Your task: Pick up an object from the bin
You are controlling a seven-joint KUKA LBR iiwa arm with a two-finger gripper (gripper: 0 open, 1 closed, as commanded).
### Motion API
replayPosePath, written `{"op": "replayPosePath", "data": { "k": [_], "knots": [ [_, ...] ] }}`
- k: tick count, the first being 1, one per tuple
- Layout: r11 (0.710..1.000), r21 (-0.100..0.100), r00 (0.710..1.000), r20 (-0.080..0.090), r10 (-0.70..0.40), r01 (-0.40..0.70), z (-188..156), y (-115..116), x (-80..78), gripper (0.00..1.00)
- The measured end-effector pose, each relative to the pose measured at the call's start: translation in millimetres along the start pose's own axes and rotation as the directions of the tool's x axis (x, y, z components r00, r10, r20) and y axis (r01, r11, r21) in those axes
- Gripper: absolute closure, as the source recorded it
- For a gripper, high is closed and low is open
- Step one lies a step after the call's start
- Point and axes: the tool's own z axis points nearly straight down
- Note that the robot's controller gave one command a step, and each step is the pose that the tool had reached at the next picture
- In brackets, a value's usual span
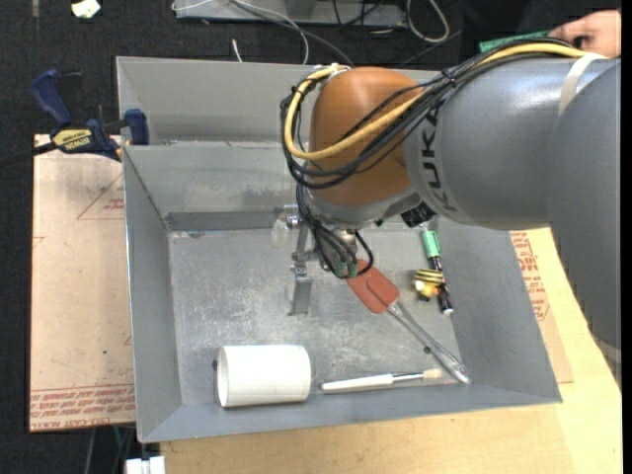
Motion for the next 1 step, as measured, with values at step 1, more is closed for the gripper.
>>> {"op": "replayPosePath", "data": {
  "k": [1],
  "knots": [
    [1.000, -0.001, 1.000, 0.006, 0.002, -0.002, -4.0, -0.5, -1.2, 0.00]
  ]
}}
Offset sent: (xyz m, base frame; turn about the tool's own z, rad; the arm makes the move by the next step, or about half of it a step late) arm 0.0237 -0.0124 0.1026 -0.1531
